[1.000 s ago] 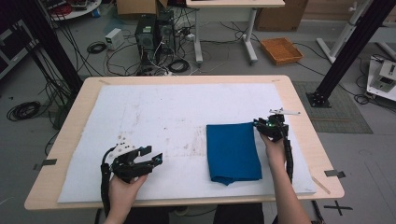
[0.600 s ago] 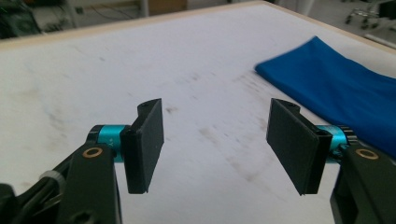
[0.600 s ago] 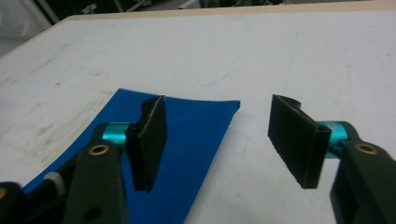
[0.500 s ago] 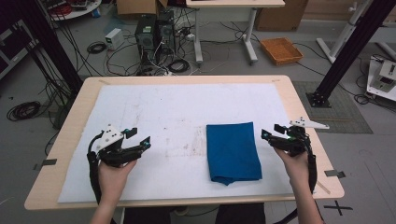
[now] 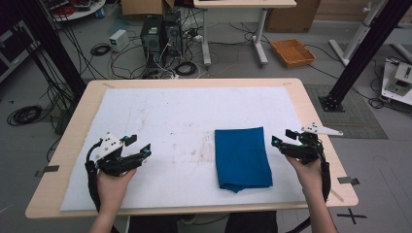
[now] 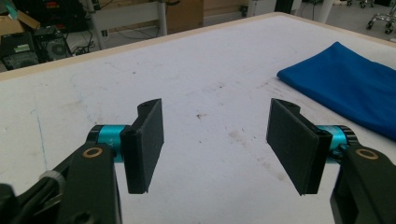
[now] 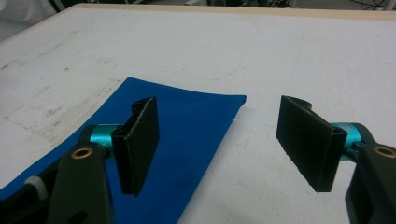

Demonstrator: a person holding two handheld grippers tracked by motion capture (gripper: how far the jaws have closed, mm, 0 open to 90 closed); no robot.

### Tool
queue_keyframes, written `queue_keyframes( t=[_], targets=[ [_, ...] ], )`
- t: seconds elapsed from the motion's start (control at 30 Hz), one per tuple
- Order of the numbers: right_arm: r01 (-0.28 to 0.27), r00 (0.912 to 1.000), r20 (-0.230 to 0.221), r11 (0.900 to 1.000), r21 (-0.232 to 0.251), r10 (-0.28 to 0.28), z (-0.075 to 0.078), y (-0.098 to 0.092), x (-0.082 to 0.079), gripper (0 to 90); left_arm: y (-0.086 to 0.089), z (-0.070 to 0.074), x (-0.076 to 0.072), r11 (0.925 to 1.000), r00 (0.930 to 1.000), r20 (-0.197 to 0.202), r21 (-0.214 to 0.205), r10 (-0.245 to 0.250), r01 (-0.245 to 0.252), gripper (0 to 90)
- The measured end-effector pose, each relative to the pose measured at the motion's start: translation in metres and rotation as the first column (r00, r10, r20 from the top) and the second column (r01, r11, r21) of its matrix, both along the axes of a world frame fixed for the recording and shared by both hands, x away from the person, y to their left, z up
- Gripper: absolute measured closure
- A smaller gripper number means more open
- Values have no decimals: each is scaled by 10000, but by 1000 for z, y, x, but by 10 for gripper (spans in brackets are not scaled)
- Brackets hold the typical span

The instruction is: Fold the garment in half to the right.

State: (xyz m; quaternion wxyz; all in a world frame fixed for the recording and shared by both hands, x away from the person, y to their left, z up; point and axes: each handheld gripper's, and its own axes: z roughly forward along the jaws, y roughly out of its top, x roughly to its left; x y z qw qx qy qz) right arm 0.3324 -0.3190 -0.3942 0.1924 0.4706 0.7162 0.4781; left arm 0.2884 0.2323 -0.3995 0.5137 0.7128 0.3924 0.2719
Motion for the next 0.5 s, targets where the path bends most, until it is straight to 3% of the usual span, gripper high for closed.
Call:
queue_keyframes(
  t=[0.5],
  targets=[
    [-1,10000,-49,10000,-70,1,-3,0,2,300,2,0,-1,10000,10000,29,-15,24,-24,368]
  ],
)
